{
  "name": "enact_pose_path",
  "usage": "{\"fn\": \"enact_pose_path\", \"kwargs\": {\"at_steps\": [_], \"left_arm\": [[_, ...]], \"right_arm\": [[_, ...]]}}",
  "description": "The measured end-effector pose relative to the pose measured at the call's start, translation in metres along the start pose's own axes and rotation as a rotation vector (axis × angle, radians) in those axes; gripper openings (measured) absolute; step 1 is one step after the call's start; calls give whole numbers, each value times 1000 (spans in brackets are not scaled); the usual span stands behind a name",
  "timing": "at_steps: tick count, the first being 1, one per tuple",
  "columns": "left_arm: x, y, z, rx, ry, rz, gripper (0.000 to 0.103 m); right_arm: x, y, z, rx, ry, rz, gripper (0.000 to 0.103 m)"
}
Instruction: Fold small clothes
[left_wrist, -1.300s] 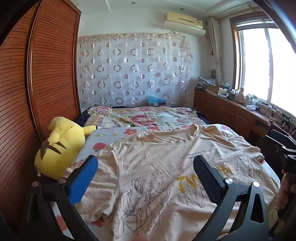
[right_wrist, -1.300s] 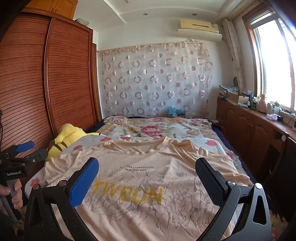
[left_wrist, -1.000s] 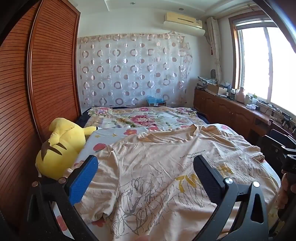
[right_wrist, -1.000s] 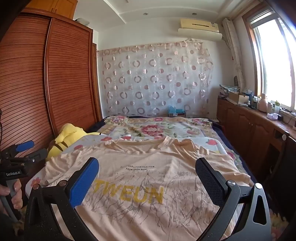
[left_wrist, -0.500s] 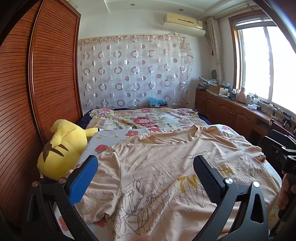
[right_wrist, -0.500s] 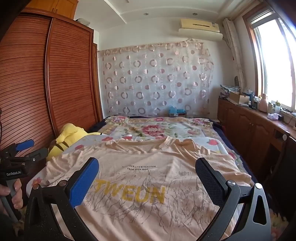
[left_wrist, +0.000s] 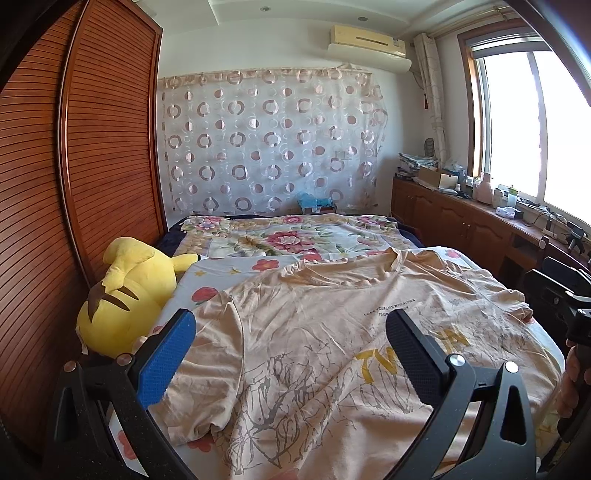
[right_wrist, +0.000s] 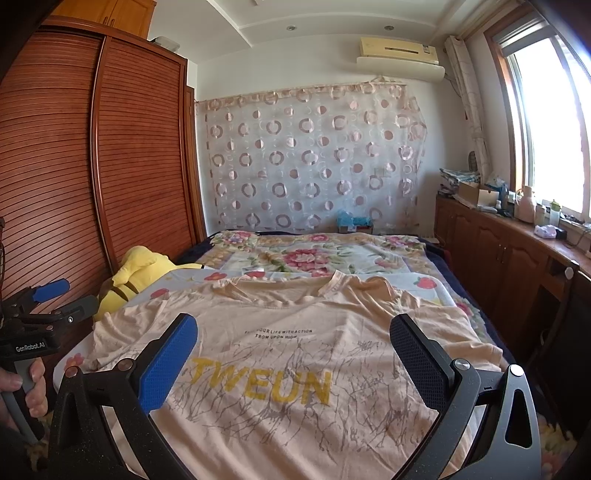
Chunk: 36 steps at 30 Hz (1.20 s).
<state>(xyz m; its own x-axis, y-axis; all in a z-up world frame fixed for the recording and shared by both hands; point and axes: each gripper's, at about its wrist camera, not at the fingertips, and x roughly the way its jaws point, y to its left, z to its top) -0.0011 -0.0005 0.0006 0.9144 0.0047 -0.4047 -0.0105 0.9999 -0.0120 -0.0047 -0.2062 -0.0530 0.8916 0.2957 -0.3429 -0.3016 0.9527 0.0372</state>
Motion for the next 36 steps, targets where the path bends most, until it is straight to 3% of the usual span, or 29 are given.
{"fn": "enact_pose_path", "kwargs": {"at_steps": [36], "left_arm": [[1, 5, 0, 5, -2, -1, 103]], "right_arm": [[1, 1, 0, 0, -5, 4, 103]]}}
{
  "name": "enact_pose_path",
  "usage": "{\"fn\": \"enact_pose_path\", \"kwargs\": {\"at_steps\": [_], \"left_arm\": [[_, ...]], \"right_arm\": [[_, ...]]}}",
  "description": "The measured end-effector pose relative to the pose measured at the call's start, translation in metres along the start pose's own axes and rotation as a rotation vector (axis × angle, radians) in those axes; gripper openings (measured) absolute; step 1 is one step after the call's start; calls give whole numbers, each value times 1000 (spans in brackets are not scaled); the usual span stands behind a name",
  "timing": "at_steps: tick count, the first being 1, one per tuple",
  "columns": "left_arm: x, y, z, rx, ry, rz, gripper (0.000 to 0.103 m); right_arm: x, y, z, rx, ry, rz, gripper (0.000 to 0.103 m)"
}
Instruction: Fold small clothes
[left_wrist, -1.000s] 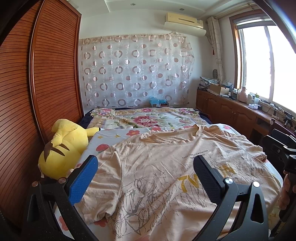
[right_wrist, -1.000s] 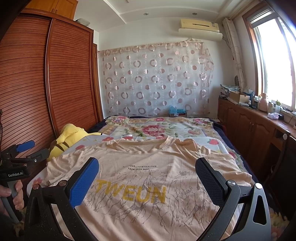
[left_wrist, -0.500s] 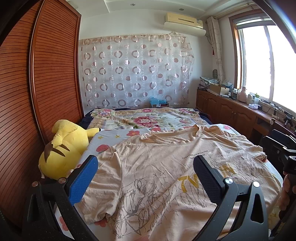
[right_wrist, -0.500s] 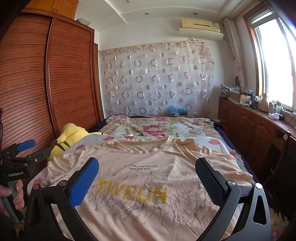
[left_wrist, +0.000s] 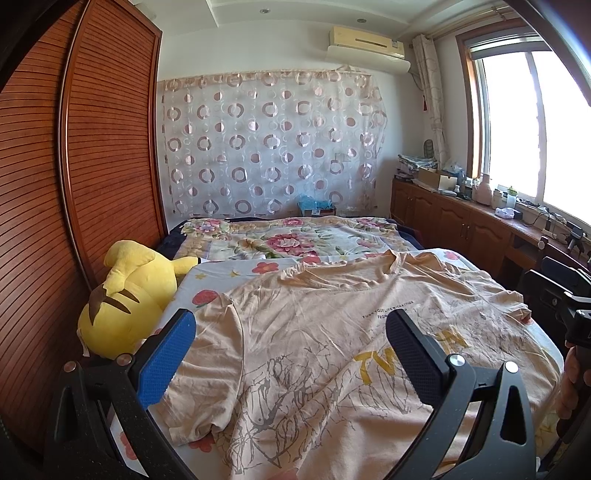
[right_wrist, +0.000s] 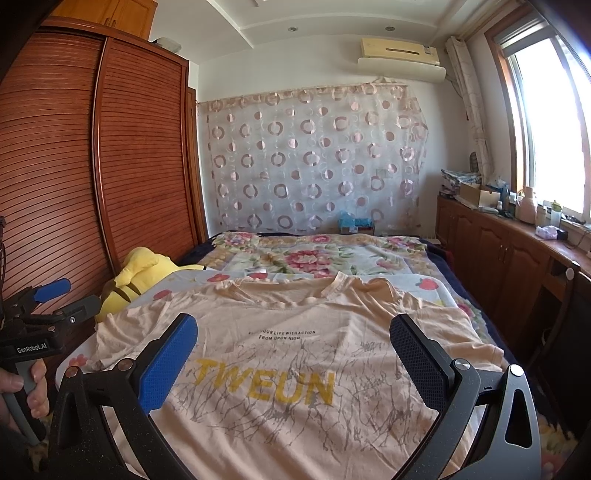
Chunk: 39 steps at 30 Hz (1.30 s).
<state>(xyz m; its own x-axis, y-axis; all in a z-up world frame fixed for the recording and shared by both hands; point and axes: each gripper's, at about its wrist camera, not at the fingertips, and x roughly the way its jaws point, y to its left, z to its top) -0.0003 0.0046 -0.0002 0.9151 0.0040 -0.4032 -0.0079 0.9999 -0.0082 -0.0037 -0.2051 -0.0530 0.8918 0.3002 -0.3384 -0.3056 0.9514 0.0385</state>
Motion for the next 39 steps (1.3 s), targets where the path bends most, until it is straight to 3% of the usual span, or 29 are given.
{"fn": "enact_pose_path", "kwargs": {"at_steps": [21, 39], "left_arm": [[-1, 3, 1, 2, 2, 0, 103], [40, 49, -26, -27, 140, 69, 103]], "right_arm": [[1, 0, -4, -1, -3, 4, 103], [56, 12, -6, -38, 129, 104, 103]]}}
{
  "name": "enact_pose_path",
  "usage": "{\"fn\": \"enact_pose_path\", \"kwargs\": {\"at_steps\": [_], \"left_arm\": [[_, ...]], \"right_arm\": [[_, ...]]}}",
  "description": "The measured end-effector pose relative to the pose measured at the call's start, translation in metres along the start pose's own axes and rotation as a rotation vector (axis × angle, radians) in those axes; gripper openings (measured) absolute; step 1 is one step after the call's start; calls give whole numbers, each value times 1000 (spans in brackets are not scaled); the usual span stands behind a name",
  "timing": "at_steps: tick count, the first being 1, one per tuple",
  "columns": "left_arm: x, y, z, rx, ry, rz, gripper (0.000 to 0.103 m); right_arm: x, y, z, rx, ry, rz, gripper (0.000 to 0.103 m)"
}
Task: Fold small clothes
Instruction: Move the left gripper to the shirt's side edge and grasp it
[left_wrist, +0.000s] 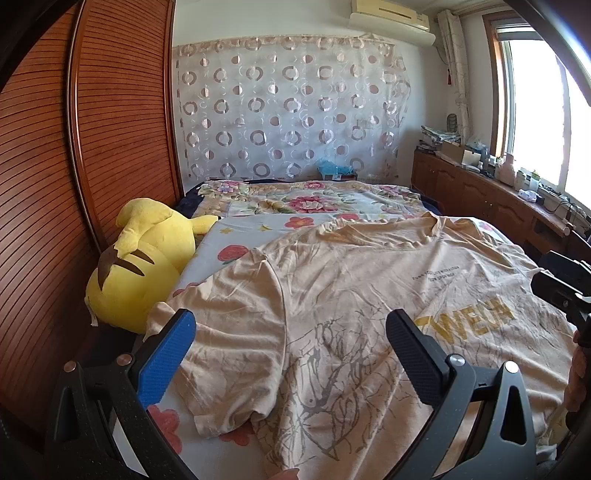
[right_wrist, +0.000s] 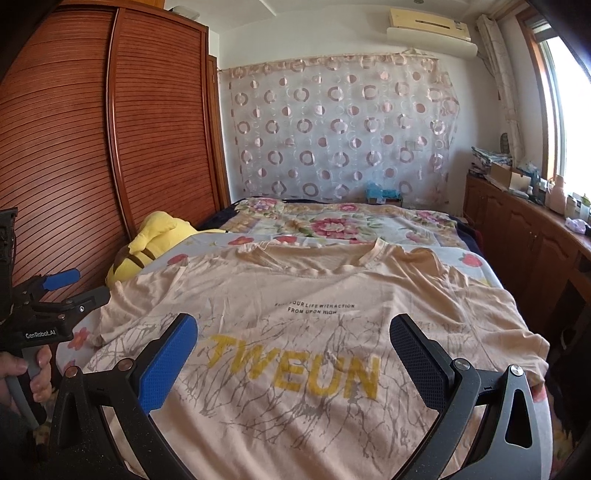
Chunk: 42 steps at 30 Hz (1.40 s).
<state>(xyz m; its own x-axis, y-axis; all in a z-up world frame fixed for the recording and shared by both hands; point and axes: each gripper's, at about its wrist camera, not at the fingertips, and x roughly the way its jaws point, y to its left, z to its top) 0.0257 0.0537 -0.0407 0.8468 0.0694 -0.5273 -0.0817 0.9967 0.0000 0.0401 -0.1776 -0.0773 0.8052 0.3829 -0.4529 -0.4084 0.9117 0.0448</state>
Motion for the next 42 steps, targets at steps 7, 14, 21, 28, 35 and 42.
{"fn": "enact_pose_path", "kwargs": {"at_steps": [7, 14, 21, 28, 35, 42], "left_arm": [[25, 25, -5, 10, 60, 26, 103], [52, 72, -1, -22, 121, -13, 103], [74, 115, 0, -75, 193, -17, 85], [99, 134, -16, -95, 312, 2, 59], [96, 133, -23, -71, 317, 6, 39], [90, 124, -23, -1, 300, 19, 8]], "right_arm": [[28, 6, 14, -55, 54, 54, 103], [60, 4, 34, -119, 137, 125, 103], [83, -2, 60, -175, 205, 201, 103], [111, 0, 76, -213, 252, 283, 102], [122, -4, 86, -250, 263, 323, 102], [116, -16, 86, -252, 244, 335, 102]]}}
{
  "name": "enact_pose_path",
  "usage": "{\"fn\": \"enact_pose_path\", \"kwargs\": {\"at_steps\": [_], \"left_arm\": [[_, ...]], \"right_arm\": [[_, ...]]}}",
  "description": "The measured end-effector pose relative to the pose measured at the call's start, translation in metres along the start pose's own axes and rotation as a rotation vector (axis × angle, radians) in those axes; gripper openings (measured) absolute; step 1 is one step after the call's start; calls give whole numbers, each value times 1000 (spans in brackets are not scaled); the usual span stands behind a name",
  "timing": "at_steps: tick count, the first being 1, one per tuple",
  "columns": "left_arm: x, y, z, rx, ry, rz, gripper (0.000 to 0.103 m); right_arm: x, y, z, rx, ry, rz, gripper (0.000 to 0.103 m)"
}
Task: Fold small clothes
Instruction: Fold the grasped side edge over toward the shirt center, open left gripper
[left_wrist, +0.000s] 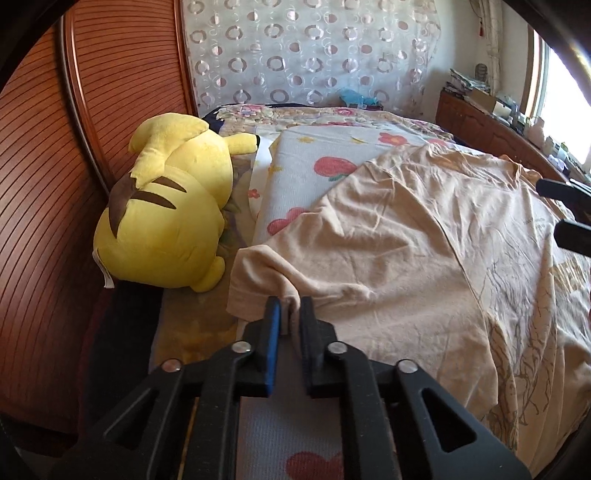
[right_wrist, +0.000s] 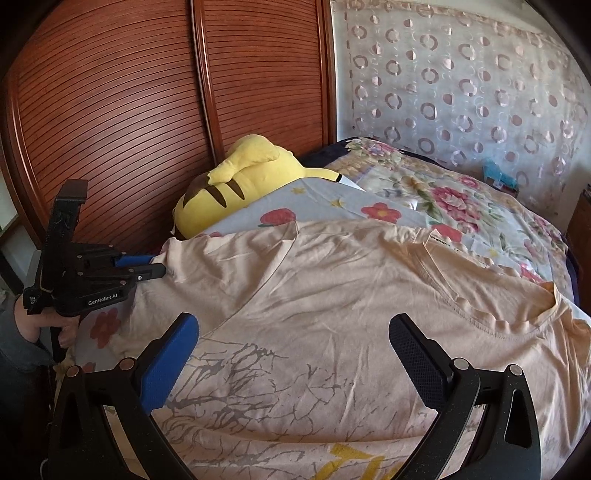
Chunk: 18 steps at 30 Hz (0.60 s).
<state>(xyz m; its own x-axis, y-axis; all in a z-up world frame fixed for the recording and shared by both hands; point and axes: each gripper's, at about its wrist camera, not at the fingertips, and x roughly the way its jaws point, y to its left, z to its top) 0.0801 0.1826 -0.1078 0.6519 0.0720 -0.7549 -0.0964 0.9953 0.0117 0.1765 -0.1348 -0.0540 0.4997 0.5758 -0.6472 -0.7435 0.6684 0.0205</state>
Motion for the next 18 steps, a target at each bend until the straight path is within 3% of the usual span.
{"fn": "enact_pose_path", "kwargs": {"at_steps": [8, 18], "left_arm": [[-25, -32, 36, 22, -85, -144, 7], [-35, -129, 96, 207, -126, -367, 7]], "right_arm": [[10, -4, 1, 9, -6, -46, 102], [-22, -43, -23, 128, -23, -175, 102]]}}
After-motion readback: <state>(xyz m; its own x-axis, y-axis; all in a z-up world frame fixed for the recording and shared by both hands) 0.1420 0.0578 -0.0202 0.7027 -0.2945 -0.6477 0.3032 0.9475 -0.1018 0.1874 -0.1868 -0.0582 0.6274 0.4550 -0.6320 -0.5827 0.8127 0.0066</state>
